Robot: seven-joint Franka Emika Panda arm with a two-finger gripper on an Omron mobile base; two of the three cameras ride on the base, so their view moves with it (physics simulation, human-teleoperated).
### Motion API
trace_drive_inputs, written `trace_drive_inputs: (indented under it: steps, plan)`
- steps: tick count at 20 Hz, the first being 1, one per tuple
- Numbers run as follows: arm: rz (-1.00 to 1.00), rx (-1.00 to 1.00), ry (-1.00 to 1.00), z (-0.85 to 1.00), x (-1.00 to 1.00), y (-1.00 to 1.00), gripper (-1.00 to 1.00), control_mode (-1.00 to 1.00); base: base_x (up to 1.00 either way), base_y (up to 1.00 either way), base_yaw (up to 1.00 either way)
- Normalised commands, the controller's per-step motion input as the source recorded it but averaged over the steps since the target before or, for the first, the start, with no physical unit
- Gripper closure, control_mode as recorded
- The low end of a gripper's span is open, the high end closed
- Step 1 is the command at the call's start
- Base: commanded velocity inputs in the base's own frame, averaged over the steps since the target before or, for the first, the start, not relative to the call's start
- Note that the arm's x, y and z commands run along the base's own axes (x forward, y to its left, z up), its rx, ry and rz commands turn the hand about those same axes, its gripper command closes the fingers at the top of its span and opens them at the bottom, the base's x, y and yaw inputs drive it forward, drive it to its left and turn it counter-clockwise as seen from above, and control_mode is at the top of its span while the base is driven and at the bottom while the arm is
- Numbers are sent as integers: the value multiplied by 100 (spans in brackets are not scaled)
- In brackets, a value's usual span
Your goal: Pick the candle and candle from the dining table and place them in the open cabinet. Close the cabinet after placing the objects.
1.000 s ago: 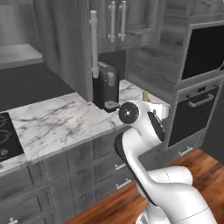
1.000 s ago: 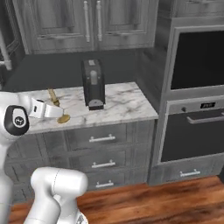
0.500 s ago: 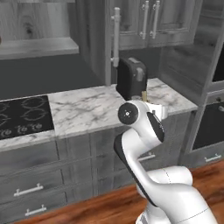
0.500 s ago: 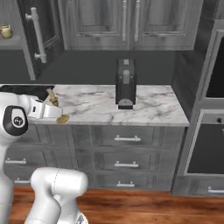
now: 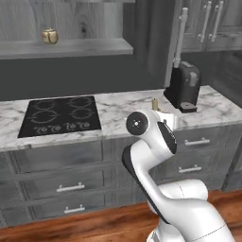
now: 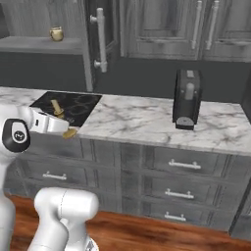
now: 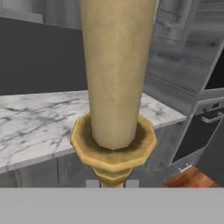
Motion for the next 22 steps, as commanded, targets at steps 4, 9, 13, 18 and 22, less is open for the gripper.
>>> trace_drive_inputs:
  steps: [4, 9, 13, 18, 22]
  plan:
    - [0, 0, 0, 0, 0, 0, 100, 100, 12, 51, 24]
    - [0, 0, 0, 0, 0, 0, 100, 100, 53, 38, 12]
    - [0, 0, 0, 0, 0, 0, 100, 100, 80, 35, 2]
    - [0, 0, 0, 0, 0, 0, 100, 100, 67, 58, 0]
    - [0, 0, 0, 0, 0, 0, 100, 100, 11, 85, 0]
